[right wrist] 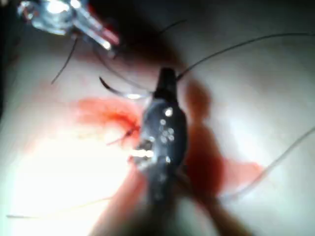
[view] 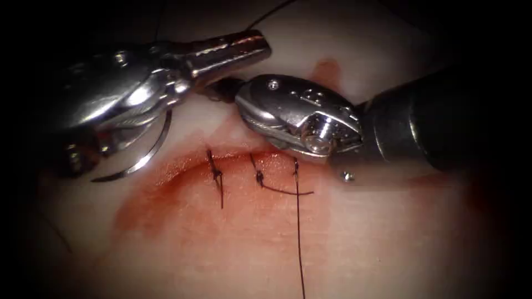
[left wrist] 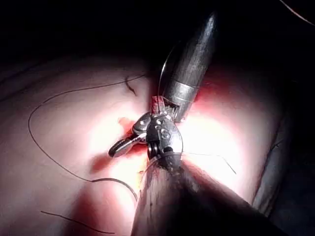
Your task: Wound Closure
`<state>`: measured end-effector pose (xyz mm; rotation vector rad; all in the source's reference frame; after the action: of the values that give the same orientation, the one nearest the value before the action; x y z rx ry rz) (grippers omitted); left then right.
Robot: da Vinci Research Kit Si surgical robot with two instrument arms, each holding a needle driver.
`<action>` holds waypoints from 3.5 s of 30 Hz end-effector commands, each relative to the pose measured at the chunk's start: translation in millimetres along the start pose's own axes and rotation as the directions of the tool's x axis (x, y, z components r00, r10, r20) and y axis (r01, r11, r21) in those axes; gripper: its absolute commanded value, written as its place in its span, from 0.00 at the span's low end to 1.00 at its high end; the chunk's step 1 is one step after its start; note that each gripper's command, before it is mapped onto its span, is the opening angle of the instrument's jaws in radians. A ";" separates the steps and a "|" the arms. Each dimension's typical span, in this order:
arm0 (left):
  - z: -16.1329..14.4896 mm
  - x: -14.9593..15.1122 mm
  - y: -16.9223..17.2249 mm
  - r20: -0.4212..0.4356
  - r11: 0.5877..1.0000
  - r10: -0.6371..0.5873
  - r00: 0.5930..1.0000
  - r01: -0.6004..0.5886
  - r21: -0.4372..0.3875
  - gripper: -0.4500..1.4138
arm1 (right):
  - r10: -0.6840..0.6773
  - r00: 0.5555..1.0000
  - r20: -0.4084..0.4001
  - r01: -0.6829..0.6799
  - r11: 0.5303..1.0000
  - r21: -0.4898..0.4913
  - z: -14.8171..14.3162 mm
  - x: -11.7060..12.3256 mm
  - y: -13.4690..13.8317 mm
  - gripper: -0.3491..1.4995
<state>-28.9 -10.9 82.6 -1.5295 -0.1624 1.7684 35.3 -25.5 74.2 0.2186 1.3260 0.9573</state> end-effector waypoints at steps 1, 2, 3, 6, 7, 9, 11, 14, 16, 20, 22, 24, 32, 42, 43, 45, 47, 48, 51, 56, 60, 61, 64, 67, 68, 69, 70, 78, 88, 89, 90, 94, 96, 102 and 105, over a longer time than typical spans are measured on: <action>0.4 -0.7 0.0 0.000 1.000 -0.007 1.000 0.007 0.003 0.00 | 0.012 1.000 -0.018 -0.012 1.000 0.003 -0.3 -0.3 -0.2 0.00; 0.2 -0.9 -0.1 0.000 1.000 -0.005 1.000 0.005 0.007 0.00 | 0.020 0.999 -0.032 -0.020 1.000 0.000 -0.6 -0.1 -0.1 0.00; 0.0 -1.2 -0.3 0.000 1.000 -0.008 1.000 0.008 0.013 0.00 | 0.023 0.999 -0.044 -0.023 1.000 0.000 -0.9 0.1 0.0 0.00; -0.3 -2.1 -0.8 -0.014 0.999 -0.018 1.000 0.018 0.027 0.00 | 0.044 0.996 -0.081 -0.044 0.999 -0.004 -2.0 1.0 0.5 0.00; -0.3 -2.5 -1.0 -0.015 0.999 -0.026 1.000 0.027 0.031 0.00 | 0.052 0.994 -0.099 -0.052 0.999 0.000 -2.5 1.2 0.6 0.00; -0.3 -3.4 -1.5 -0.017 0.999 -0.035 0.999 0.036 0.039 0.00 | 0.055 0.993 -0.107 -0.055 0.998 0.005 -3.2 1.4 0.8 0.00; -0.4 -4.2 -2.0 -0.020 0.998 -0.045 0.999 0.045 0.045 0.00 | 0.063 0.991 -0.118 -0.062 0.998 0.012 -4.1 1.5 0.9 0.00; -0.3 -5.6 -2.6 -0.024 0.997 -0.054 0.998 0.056 0.055 0.00 | 0.077 0.988 -0.137 -0.074 0.997 0.022 -5.1 1.6 1.2 0.00; -0.1 -6.7 -2.8 -0.029 0.996 -0.067 0.997 0.069 0.065 0.00 | 0.084 0.985 -0.148 -0.080 0.996 0.028 -5.4 1.6 1.3 0.00; 0.6 -8.5 -2.9 -0.037 0.994 -0.073 0.997 0.076 0.081 0.00 | 0.129 0.972 -0.195 -0.115 0.990 0.083 -5.7 1.5 1.7 0.00; 0.8 -9.3 -3.1 -0.040 0.993 -0.077 0.996 0.080 0.084 0.00 | 0.149 0.964 -0.220 -0.128 0.986 0.106 -5.8 1.4 1.8 0.00; 1.0 -9.9 -3.3 -0.042 0.992 -0.083 0.996 0.086 0.087 0.00 | 0.157 0.958 -0.242 -0.127 0.983 0.135 -5.8 1.3 1.8 0.00; 1.1 -10.7 -5.1 -0.051 0.989 -0.101 0.994 0.106 0.105 0.00 | 0.176 0.949 -0.261 -0.096 0.951 0.294 -6.1 1.4 1.6 0.00; 1.6 -11.1 -5.4 -0.053 0.988 -0.103 0.993 0.108 0.107 0.00 | 0.157 0.970 -0.184 -0.055 0.884 0.464 -7.7 1.6 1.3 0.00; 1.7 -11.3 -5.4 -0.053 0.989 -0.101 0.994 0.106 0.106 0.00 | 0.150 0.973 -0.177 -0.045 0.870 0.492 -7.9 1.6 1.3 0.00; 2.1 -11.9 -5.5 -0.057 0.989 -0.106 0.993 0.112 0.100 0.00 | 0.131 0.979 -0.156 -0.029 0.846 0.533 -8.2 1.6 1.3 0.00; 2.8 -12.7 -5.4 -0.052 0.989 -0.110 0.993 0.115 0.093 0.00 | 0.103 0.988 -0.118 -0.014 0.810 0.586 -8.3 1.6 1.1 0.00; 3.0 -12.9 -5.4 -0.052 0.989 -0.115 0.992 0.119 0.089 0.00 | 0.091 0.990 -0.108 -0.007 0.794 0.608 -8.3 1.6 1.0 0.00; 3.6 -13.2 -5.2 -0.047 0.990 -0.112 0.993 0.115 0.078 0.00 | 0.066 0.994 -0.092 0.010 0.761 0.649 -8.1 1.6 0.8 0.00; 4.1 -13.3 -5.1 -0.045 0.990 -0.118 0.992 0.121 0.070 0.00 | -0.030 0.998 -0.049 0.055 0.718 0.694 -7.5 1.8 0.7 0.00; 4.5 -13.3 -5.0 -0.043 0.991 -0.117 0.992 0.120 0.061 0.00 | -0.172 0.985 -0.014 0.124 0.649 0.750 -7.2 2.7 0.7 0.00; 4.6 -13.4 -5.0 -0.042 0.991 -0.117 0.992 0.119 0.056 0.00 | -0.200 0.980 -0.004 0.133 0.634 0.762 -7.1 2.9 0.7 0.00; 5.0 -13.7 -4.9 -0.041 0.992 -0.114 0.993 0.116 0.051 0.00 | -0.300 0.953 0.031 0.159 0.588 0.793 -6.9 3.5 0.5 0.02; 5.3 -14.0 -4.8 -0.036 0.993 -0.111 0.993 0.113 0.045 0.00 | -0.374 0.926 0.050 0.174 0.541 0.823 -6.7 3.8 0.3 0.25; 5.5 -14.1 -4.8 -0.033 0.993 -0.110 0.993 0.112 0.043 0.00 | -0.386 0.921 0.052 0.172 0.522 0.836 -6.6 3.8 0.3 0.26; 5.8 -14.3 -4.8 -0.033 0.993 -0.108 0.994 0.110 0.041 0.00 | -0.401 0.914 0.059 0.157 0.484 0.861 -6.4 3.9 0.1 0.26; 5.9 -14.4 -4.9 -0.033 0.993 -0.108 0.994 0.109 0.040 0.00 | -0.407 0.911 0.061 0.152 0.470 0.870 -6.2 3.9 0.0 0.26; 6.0 -14.6 -5.5 -0.029 0.993 -0.110 0.994 0.111 0.036 0.00 | -0.474 0.878 0.069 0.107 0.333 0.937 -6.1 3.2 -2.6 0.29; 6.1 -14.8 -5.1 -0.029 0.993 -0.115 0.993 0.116 0.033 0.00 | -0.541 0.837 0.080 0.089 0.279 0.956 -6.8 2.4 -3.8 0.56; 6.1 -14.8 -5.0 -0.028 0.992 -0.121 0.992 0.122 0.031 0.00 | -0.551 0.830 0.084 0.087 0.277 0.957 -6.8 2.3 -3.7 0.62; 6.2 -14.8 -4.8 -0.028 0.992 -0.121 0.992 0.122 0.028 0.00 | -0.562 0.823 0.088 0.086 0.276 0.957 -6.9 2.1 -3.5 0.67; 6.5 -14.8 -3.9 -0.024 0.991 -0.129 0.991 0.130 0.015 0.00 | -0.595 0.798 0.099 0.068 0.252 0.965 -7.6 1.3 -2.9 0.74; 6.7 -14.7 -3.2 -0.022 0.991 -0.132 0.991 0.132 0.010 0.00 | -0.621 0.777 0.103 0.039 0.211 0.977 -8.2 0.8 -2.8 0.72; 6.7 -14.6 -2.3 -0.017 0.991 -0.134 0.991 0.134 -0.007 0.00 | -0.704 0.704 0.091 -0.029 0.100 0.995 -8.7 -0.7 -3.2 0.54; 6.3 -14.6 -2.4 -0.011 0.991 -0.134 0.991 0.133 -0.017 0.00 | -0.749 0.655 0.097 -0.068 0.069 0.995 -9.2 -2.6 -3.8 0.50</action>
<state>-33.1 -15.6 96.5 -1.5061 -0.2671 1.6559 28.4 -32.6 70.8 1.0679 1.0222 -0.6876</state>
